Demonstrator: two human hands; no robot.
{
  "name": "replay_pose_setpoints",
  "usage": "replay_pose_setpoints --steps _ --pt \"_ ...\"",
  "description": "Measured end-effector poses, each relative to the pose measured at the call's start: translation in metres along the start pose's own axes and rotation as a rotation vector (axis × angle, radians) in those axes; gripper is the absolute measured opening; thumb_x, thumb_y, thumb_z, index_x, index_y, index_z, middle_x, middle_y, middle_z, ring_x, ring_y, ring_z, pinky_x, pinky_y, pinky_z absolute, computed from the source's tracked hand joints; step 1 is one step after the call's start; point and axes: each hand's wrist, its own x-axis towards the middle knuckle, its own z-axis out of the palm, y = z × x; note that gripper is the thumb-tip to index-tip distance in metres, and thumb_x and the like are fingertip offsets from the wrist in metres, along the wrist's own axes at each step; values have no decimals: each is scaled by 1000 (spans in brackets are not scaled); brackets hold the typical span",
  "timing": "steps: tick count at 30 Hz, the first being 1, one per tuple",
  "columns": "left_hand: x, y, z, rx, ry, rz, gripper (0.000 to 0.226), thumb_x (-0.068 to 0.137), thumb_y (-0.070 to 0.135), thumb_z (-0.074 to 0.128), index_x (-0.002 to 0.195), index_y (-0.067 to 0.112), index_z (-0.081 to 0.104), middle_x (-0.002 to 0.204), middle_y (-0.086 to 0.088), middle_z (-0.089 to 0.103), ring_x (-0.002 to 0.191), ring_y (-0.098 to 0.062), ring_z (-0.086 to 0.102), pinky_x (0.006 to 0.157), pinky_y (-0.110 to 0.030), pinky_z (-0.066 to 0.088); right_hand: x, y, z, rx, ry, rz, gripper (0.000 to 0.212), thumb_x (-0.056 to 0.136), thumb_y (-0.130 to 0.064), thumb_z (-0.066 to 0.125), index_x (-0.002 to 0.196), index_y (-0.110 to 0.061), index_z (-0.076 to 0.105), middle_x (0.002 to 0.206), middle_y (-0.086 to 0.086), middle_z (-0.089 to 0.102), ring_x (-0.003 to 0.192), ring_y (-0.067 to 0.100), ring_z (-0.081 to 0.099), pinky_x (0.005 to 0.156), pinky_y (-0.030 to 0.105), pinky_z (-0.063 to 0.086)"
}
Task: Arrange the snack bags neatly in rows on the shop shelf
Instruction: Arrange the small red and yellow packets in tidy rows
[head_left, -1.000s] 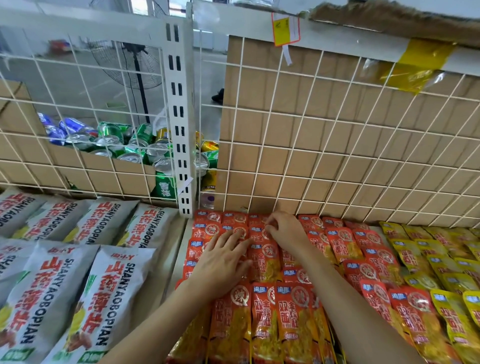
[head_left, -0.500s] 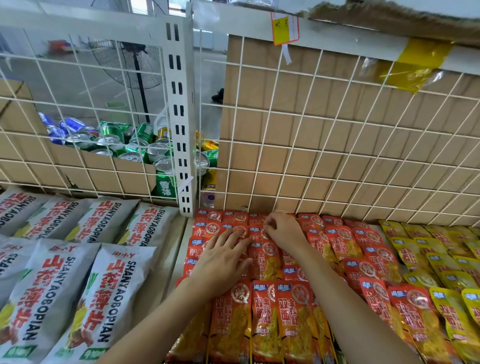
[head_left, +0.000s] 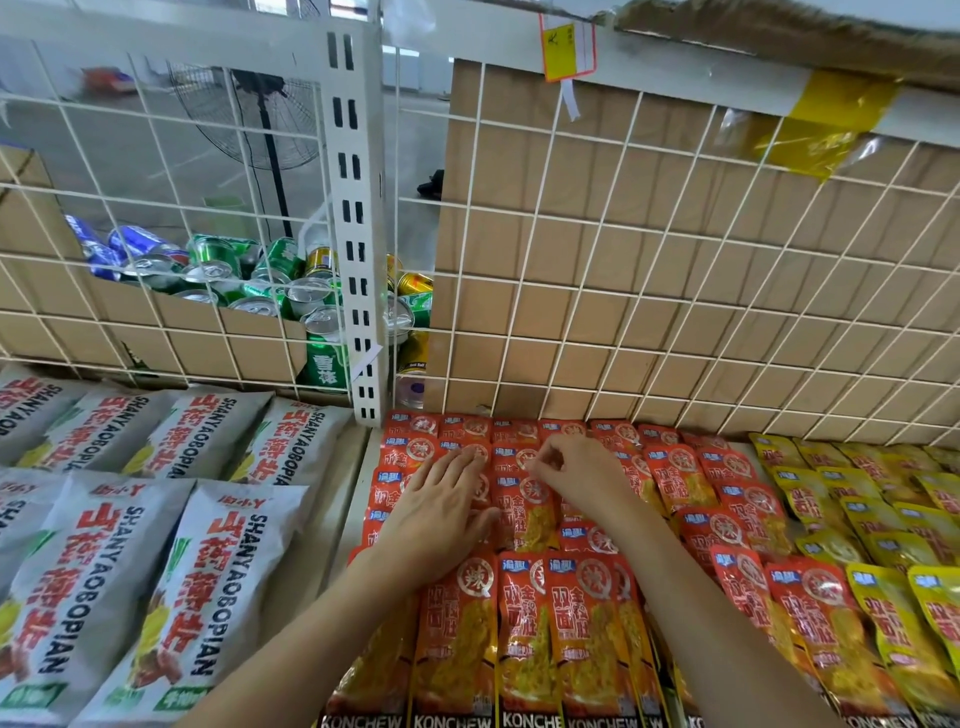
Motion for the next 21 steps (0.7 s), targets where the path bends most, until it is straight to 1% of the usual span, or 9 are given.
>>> replay_pose_setpoints --steps 3,6,8,11,15,19,21 --pt "0 1 0 2 -12 -1 69 95 55 23 149 20 -1 158 3 1 144 -12 -4 113 -27 -9 -3 3 1 22 -68 20 12 86 -37 61 84 -26 56 81 -13 52 80 6 51 69 22 39" --pt "0 2 -2 -4 -8 2 69 95 55 23 149 20 -1 158 3 1 144 -12 -4 112 -26 -10 -3 2 2 83 -63 36 13 86 -32 62 78 -27 52 77 -16 49 79 5 49 61 17 34" --pt "0 1 -1 6 -8 2 69 95 55 23 149 20 -1 158 3 1 144 -12 -4 111 -26 -11 -2 2 3 116 -40 36 14 87 -28 62 77 -25 53 76 -17 47 74 1 47 58 12 31" --pt "0 1 0 16 1 9 68 96 55 22 150 20 -1 158 3 1 144 -12 -5 111 -26 -11 -3 3 4 136 -12 43 12 87 -26 62 79 -21 55 76 -16 47 71 -2 44 56 10 29" --pt "2 -1 2 24 -4 7 70 95 58 20 150 21 -1 158 4 1 144 -11 -5 112 -26 -11 -2 2 7 133 0 56 11 87 -27 63 81 -20 57 80 -10 53 74 3 49 55 10 30" --pt "2 -2 5 41 -1 18 80 81 69 1 149 26 0 158 4 2 144 -12 -3 110 -27 -11 -1 3 11 126 23 66 12 86 -27 63 79 -20 56 76 -13 51 67 -2 46 55 9 30" --pt "2 -3 5 31 -7 24 72 87 67 8 148 31 3 158 4 2 144 -13 -2 113 -30 -8 0 3 12 126 34 76 13 86 -27 63 79 -20 57 74 -14 50 64 -4 45 53 10 29"
